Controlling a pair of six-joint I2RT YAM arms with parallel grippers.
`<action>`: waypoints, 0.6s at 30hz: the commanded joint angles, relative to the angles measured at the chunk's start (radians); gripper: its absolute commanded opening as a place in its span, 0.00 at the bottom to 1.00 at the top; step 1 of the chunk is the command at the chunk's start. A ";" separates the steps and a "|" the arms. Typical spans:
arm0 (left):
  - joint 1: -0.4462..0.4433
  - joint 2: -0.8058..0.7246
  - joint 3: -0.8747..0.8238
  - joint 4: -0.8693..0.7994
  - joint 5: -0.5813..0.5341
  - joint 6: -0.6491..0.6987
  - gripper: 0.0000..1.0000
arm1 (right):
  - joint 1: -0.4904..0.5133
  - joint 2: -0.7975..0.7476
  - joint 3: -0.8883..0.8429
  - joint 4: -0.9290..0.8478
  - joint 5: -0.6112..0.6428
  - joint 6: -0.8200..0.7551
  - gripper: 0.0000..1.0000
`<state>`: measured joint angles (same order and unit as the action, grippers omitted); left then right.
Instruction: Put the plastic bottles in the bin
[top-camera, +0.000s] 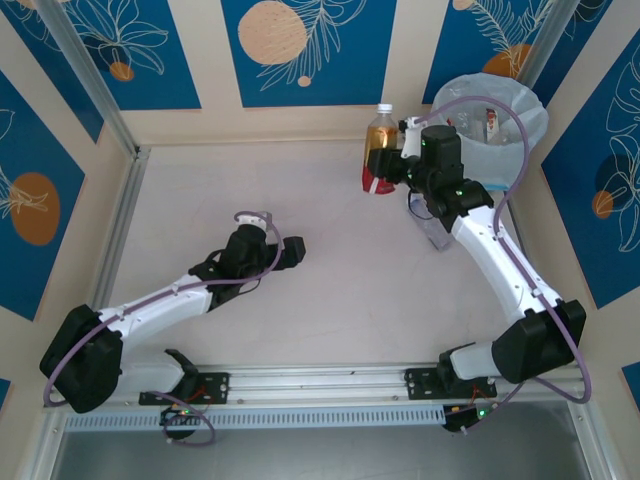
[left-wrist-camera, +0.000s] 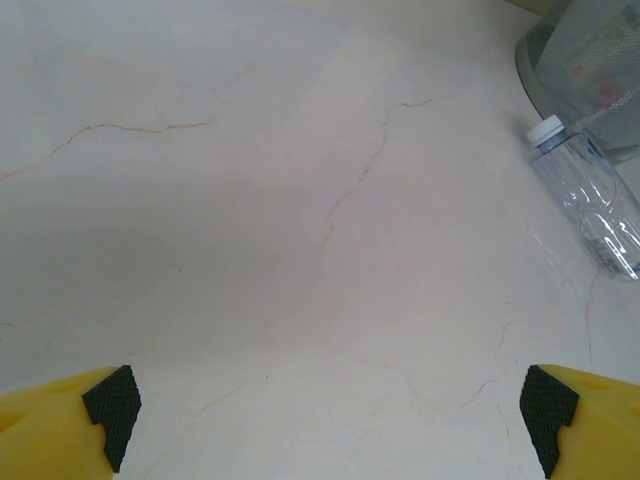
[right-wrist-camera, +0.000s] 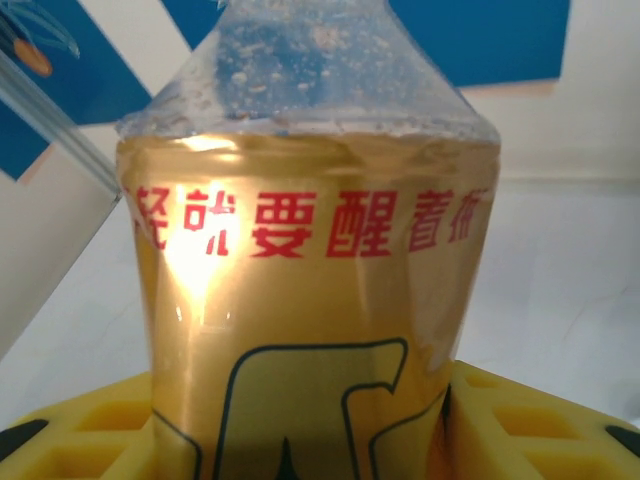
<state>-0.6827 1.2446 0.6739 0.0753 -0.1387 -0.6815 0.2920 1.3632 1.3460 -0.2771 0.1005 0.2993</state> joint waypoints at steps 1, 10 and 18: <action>0.011 -0.007 0.000 0.035 0.021 -0.010 0.99 | -0.035 -0.059 -0.020 0.240 0.075 -0.074 0.42; 0.009 -0.004 -0.019 0.263 0.307 0.072 0.99 | -0.165 -0.022 -0.107 0.657 0.226 -0.205 0.45; 0.008 0.021 -0.002 0.269 0.325 0.065 0.99 | -0.262 0.131 0.004 0.779 0.331 -0.423 0.45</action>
<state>-0.6827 1.2522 0.6487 0.2970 0.1432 -0.6254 0.0574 1.4639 1.2934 0.3855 0.3534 -0.0162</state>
